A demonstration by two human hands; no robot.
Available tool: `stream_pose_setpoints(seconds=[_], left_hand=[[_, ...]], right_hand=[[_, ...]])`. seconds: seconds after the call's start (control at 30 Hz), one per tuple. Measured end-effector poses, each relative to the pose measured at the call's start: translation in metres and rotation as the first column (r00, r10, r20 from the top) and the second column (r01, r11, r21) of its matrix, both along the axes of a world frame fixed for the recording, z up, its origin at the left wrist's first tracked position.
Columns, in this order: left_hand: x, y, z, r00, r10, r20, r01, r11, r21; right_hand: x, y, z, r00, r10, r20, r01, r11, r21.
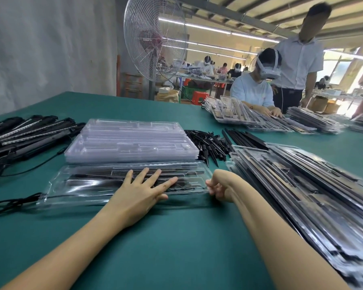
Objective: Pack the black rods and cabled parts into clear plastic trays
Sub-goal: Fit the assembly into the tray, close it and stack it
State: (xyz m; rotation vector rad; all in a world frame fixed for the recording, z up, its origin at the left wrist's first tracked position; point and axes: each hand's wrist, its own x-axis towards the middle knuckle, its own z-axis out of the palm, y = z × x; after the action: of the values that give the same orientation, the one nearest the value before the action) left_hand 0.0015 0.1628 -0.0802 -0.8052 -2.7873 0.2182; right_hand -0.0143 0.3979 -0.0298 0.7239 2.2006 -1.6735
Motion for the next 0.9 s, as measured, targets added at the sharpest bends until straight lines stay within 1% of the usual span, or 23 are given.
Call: stream_pose_setpoints(seconds=[0.13,0.23,0.3,0.37,0.47,0.57,0.7,0.9], left_hand=[[0.002,-0.001,0.001,1.000,-0.003,-0.005,0.004,0.999,0.036],[0.002,-0.002,0.001,1.000,0.012,0.004,-0.012,1.000,0.027],[0.002,-0.003,0.001,1.000,-0.008,0.001,0.008,0.999,0.032],[0.002,-0.004,0.002,1.000,-0.020,-0.016,0.021,0.998,0.055],[0.004,-0.003,0.009,1.000,-0.017,-0.025,0.020,0.995,0.098],[-0.002,-0.009,0.002,0.999,-0.049,-0.011,0.050,0.994,0.098],[-0.004,-0.013,-0.001,0.997,-0.070,-0.028,0.073,0.991,0.113],[-0.003,-0.013,0.004,0.999,-0.051,0.013,0.049,0.994,0.095]], right_hand=[[0.003,-0.002,-0.003,0.998,-0.034,-0.056,0.034,0.999,0.001],[0.003,-0.006,-0.006,0.992,-0.073,-0.107,0.070,0.997,-0.034],[0.005,-0.007,-0.008,0.986,-0.103,-0.130,0.094,0.993,-0.074],[0.006,-0.006,-0.011,0.981,-0.129,-0.145,0.105,0.982,-0.158],[0.008,-0.003,-0.017,0.968,-0.171,-0.183,0.106,0.941,-0.322],[0.011,0.001,-0.024,0.966,-0.135,-0.221,0.030,0.906,-0.422],[0.013,0.001,-0.027,0.963,-0.074,-0.261,-0.025,0.934,-0.357],[0.014,-0.005,-0.029,0.946,-0.116,-0.301,0.003,0.936,-0.351]])
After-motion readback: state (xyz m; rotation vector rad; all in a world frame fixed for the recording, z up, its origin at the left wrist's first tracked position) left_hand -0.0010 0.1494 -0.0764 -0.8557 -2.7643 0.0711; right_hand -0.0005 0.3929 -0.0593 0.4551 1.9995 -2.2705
